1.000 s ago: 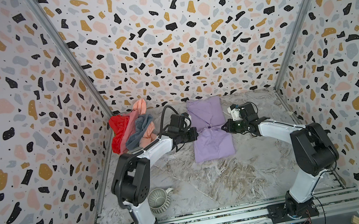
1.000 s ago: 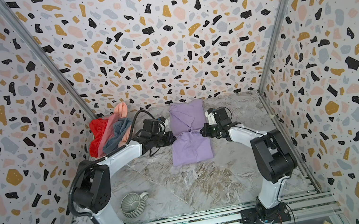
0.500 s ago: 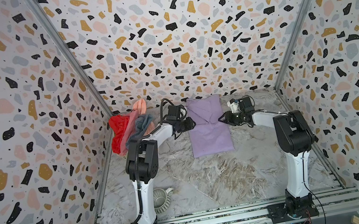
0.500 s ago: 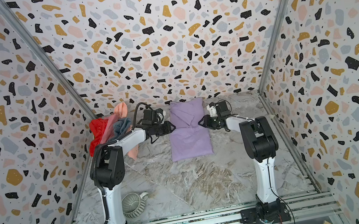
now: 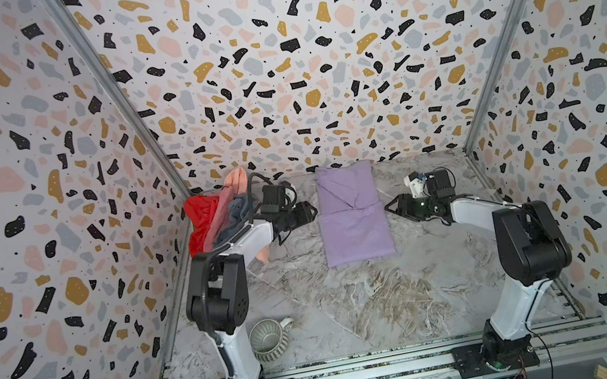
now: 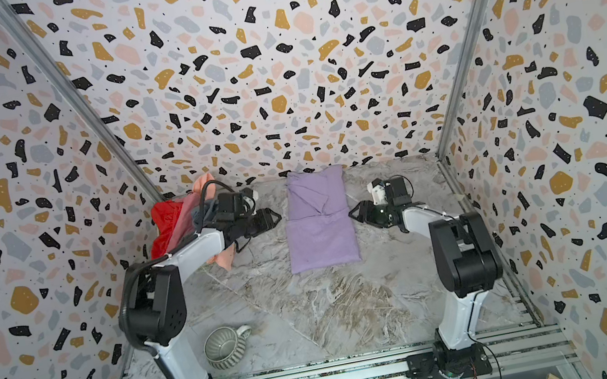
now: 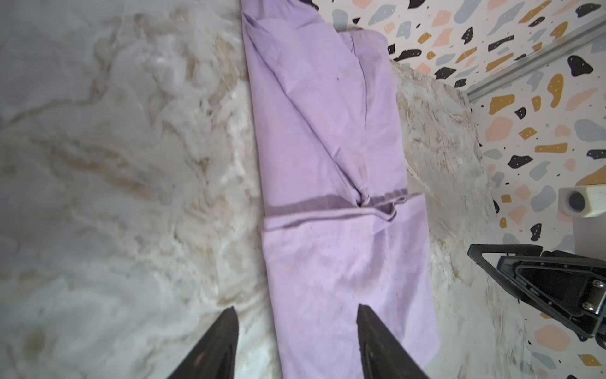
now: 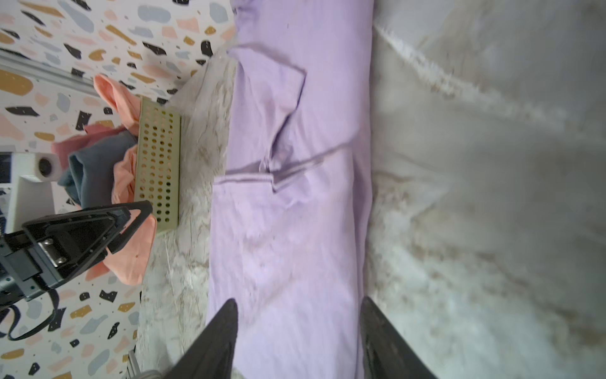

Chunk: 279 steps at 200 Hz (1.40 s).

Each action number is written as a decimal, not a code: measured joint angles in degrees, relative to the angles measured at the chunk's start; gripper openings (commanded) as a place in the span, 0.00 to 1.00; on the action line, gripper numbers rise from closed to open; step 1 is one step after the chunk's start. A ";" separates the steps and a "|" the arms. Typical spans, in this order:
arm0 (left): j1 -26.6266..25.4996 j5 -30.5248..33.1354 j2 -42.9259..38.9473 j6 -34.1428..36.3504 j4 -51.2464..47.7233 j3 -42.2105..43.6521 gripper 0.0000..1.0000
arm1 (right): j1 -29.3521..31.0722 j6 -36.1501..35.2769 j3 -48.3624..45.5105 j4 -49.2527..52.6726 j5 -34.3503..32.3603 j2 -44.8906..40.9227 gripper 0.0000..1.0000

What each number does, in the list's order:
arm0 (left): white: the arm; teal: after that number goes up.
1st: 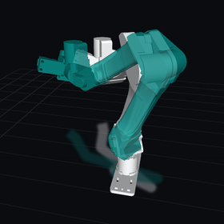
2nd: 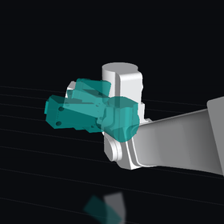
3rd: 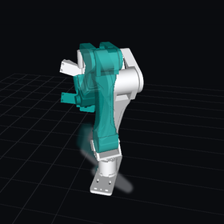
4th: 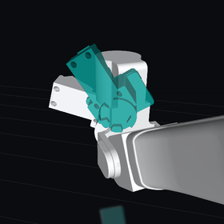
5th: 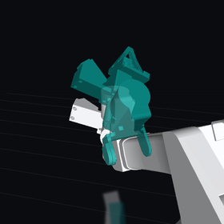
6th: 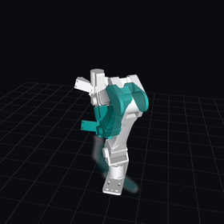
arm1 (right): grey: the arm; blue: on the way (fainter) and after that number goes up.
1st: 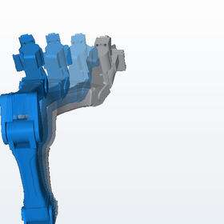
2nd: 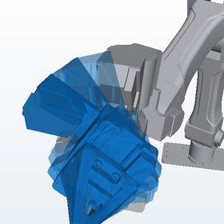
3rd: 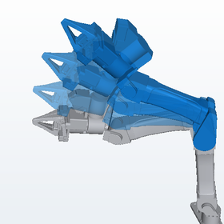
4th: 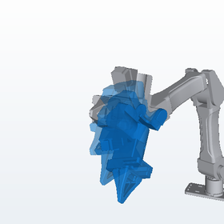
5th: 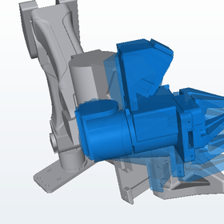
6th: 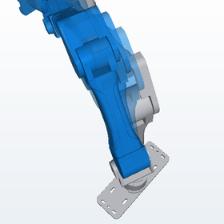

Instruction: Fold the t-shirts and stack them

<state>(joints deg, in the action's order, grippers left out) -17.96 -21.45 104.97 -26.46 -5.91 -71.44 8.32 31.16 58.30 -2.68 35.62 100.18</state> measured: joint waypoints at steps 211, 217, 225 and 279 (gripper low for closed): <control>-10.62 -0.42 -0.68 -7.80 13.14 20.02 0.00 | 7.67 8.76 -17.55 -17.31 2.71 1.86 0.01; -10.67 -0.55 -1.38 -7.63 12.87 20.52 0.00 | 8.02 8.22 -17.55 -15.91 2.43 0.61 0.01; -10.67 -0.63 -2.91 -7.41 12.39 21.57 0.00 | 8.44 7.23 -17.66 -14.01 2.29 -1.42 0.01; -20.33 -0.48 -24.28 -7.96 4.96 35.17 0.00 | 13.35 1.51 -27.36 3.32 1.29 -28.24 0.01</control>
<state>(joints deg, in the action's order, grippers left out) -38.28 -21.93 80.68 -34.41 -0.95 -36.27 21.67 32.67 30.94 0.64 36.91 71.94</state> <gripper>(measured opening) 0.048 0.066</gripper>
